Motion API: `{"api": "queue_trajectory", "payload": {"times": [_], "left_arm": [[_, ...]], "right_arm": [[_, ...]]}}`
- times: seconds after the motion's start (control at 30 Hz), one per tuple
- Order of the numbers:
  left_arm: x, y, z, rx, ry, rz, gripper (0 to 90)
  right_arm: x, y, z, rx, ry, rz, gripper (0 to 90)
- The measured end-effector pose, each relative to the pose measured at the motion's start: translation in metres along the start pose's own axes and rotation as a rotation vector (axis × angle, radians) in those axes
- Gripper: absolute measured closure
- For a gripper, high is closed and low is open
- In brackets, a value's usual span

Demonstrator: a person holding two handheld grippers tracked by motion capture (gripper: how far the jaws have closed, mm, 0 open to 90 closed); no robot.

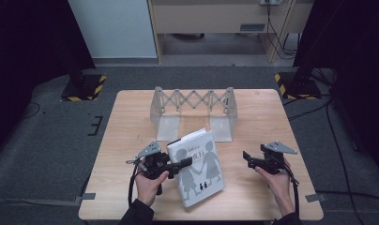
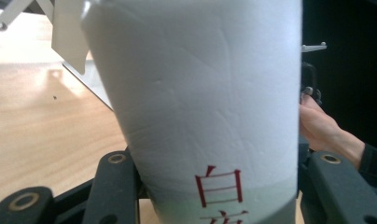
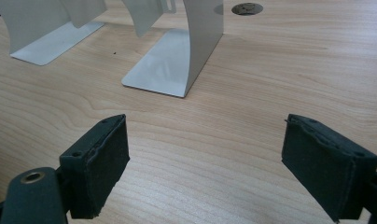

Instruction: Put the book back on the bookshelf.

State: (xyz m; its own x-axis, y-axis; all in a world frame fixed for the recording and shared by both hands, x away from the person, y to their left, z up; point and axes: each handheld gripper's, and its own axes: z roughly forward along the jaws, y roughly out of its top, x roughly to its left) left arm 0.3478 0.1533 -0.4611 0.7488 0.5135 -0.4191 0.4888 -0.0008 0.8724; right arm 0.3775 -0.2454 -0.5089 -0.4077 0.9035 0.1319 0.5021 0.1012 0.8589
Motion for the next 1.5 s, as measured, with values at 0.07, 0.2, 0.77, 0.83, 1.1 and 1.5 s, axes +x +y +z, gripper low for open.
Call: {"api": "queue_trajectory", "payload": {"times": [0.07, 0.2, 0.77, 0.83, 1.1, 1.5], "left_arm": [[-0.003, 0.007, 0.002, -0.007, 0.015, 0.027, 49.1], [-0.012, 0.018, 0.001, -0.035, 0.08, 0.125, 51.0], [-0.011, -0.002, -0.012, -0.078, 0.046, 0.152, 44.4], [-0.013, -0.003, -0.012, -0.078, 0.038, 0.157, 44.4], [-0.029, -0.007, -0.008, -0.066, 0.011, 0.184, 43.5], [-0.037, -0.013, -0.002, -0.073, 0.038, 0.229, 36.9]], "right_arm": [[-0.001, 0.0, 0.0, 0.0, -0.004, -0.001, 15.1], [-0.003, 0.0, 0.0, -0.003, -0.011, -0.004, 15.4], [-0.009, -0.005, 0.001, 0.028, -0.042, 0.002, 14.6], [-0.01, -0.006, 0.001, 0.042, -0.052, -0.009, 14.2], [-0.015, -0.012, 0.005, 0.14, -0.091, -0.036, 10.4], [-0.023, -0.02, 0.005, 0.189, -0.118, -0.021, 9.5]]}}
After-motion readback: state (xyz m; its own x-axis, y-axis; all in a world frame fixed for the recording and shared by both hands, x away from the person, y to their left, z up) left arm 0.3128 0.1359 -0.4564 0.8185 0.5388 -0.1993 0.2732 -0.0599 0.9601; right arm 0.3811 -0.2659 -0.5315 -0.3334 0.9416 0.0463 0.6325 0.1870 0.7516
